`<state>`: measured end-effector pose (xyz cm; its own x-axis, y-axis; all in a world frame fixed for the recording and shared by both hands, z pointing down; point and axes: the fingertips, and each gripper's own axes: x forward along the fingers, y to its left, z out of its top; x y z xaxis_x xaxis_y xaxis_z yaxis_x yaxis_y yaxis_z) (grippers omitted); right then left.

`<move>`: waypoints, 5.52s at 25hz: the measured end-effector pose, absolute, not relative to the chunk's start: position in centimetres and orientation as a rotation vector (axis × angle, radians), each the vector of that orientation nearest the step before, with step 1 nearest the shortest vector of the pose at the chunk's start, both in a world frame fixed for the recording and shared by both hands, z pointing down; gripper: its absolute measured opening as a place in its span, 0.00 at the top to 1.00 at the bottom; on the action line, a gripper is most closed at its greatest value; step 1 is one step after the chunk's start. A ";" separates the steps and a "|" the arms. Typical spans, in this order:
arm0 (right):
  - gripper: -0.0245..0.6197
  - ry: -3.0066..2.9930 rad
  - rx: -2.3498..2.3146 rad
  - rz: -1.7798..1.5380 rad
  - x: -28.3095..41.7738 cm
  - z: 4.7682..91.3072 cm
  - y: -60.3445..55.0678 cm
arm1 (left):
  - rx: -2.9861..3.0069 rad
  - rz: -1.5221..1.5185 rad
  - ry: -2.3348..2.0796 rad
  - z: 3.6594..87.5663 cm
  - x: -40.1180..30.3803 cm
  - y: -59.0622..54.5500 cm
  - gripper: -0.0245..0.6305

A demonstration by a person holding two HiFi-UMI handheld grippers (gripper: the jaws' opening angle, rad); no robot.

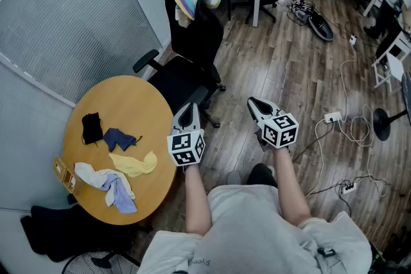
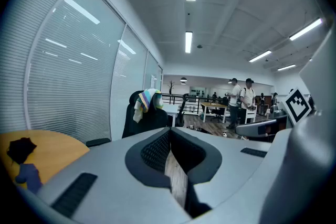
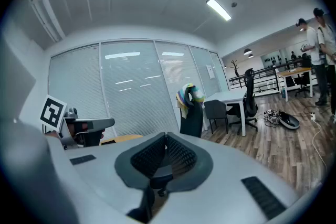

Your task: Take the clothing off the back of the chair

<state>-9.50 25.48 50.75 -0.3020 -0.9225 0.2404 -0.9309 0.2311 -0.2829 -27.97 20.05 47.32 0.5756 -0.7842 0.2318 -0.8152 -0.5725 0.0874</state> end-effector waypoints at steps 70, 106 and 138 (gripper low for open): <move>0.93 -2.568 1.708 0.502 8.9 49.0 -3.8 | 2.385 0.197 -1.602 46.1 -17.4 -7.8 0.92; 0.93 -2.951 1.215 0.791 4.8 47.6 -28.0 | 2.391 -0.078 -1.562 43.8 -22.5 -25.8 0.92; 0.71 -3.192 0.173 0.390 2.6 41.6 -36.3 | 2.844 0.171 -0.945 41.4 -14.1 -31.7 0.43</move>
<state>2.57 -36.31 41.60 -0.9912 -0.1157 -0.0647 -0.0968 0.9650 -0.2438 -14.15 -31.69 41.43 0.7962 -0.5857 0.1513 -0.6016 -0.7930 0.0959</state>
